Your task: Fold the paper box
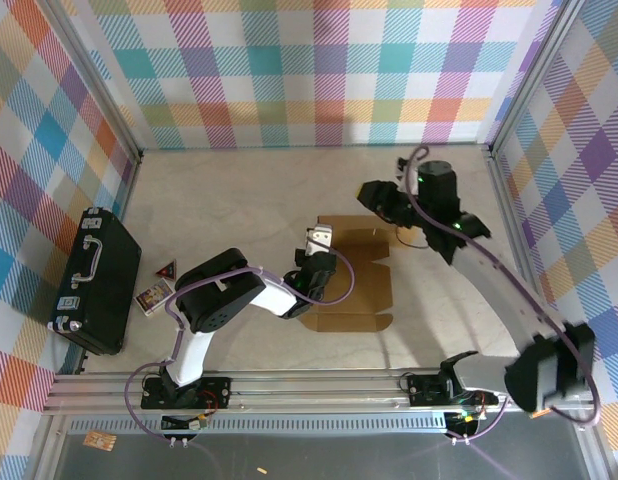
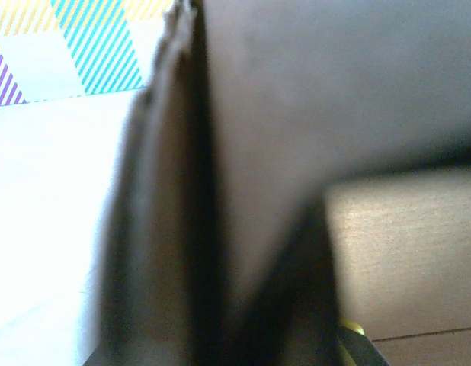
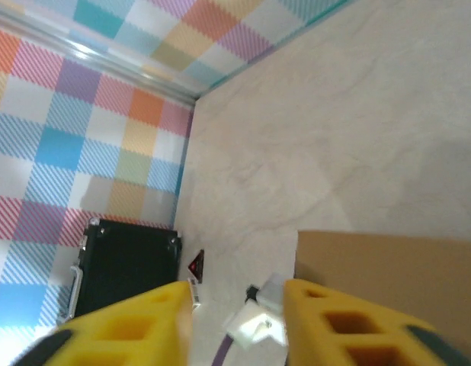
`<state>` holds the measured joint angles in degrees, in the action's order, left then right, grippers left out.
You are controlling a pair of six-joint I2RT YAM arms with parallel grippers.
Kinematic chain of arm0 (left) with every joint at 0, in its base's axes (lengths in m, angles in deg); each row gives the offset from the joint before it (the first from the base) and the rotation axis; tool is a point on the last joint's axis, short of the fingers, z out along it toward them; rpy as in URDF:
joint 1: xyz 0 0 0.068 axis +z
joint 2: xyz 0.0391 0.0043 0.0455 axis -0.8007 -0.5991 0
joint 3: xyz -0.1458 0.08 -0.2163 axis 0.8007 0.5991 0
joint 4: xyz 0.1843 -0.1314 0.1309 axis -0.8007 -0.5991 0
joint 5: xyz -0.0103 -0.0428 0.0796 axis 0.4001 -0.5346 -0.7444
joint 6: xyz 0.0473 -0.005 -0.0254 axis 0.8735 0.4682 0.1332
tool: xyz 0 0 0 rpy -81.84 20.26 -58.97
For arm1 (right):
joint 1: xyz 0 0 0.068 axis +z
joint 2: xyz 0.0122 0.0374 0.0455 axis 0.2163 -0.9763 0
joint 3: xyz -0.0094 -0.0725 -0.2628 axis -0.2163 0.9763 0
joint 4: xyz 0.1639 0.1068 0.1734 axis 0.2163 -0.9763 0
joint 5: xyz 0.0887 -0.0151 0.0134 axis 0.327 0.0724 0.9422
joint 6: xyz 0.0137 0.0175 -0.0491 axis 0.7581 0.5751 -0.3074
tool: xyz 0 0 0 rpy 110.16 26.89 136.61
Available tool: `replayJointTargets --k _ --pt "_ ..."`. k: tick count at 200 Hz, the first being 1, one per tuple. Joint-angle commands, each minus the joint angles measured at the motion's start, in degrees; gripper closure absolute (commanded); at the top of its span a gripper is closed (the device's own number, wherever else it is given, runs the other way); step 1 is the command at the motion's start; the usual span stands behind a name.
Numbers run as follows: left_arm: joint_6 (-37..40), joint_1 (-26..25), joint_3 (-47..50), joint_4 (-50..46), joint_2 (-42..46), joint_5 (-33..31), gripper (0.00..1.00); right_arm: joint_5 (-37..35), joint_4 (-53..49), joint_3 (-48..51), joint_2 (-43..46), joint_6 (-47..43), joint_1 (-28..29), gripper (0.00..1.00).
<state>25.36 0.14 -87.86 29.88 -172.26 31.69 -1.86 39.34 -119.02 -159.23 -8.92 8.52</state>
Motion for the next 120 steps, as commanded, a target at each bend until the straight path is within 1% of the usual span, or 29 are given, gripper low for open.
replayJointTargets --k 1,9,18,31,48,74,90,105,110,120 --pt "2.8 0.1 1.3 0.6 -1.1 0.3 0.95 6.7 5.2 -2.7 -7.7 -2.3 -0.2 0.73" --pt "2.9 0.1 0.9 0.0 -1.3 0.3 0.93 6.1 4.6 -3.6 -9.7 -2.5 -0.2 0.77" --pt "2.9 0.2 0.6 -0.8 -1.5 0.2 0.91 5.6 2.9 -4.4 -11.5 -3.5 -0.2 0.79" --pt "2.8 0.2 0.8 -1.0 -1.5 -0.3 0.85 4.6 2.8 -2.6 -12.8 -4.0 -0.2 0.79" --pt "2.6 0.2 1.5 0.0 -1.6 -0.6 0.73 2.8 4.8 1.4 -12.7 -4.0 -0.2 0.79" --pt "2.4 0.2 2.6 1.7 -2.0 -1.1 0.66 3.1 5.7 3.0 -13.8 -3.9 -0.2 0.79" --pt "2.6 0.2 3.2 3.2 -2.7 -1.5 0.64 2.9 6.5 3.9 -13.5 -3.4 -0.2 0.79" --pt "3.4 0.2 3.2 4.4 -3.5 -1.5 0.64 2.5 7.1 4.5 -13.0 -3.1 -0.2 0.79" --pt "3.8 0.2 2.9 4.7 -4.0 -1.5 0.66 2.4 7.1 4.6 -12.9 -3.1 -0.2 0.79" --pt "4.3 0.3 2.4 4.9 -4.8 -1.6 0.74 2.2 6.9 4.6 -12.8 -3.2 -0.3 0.79"
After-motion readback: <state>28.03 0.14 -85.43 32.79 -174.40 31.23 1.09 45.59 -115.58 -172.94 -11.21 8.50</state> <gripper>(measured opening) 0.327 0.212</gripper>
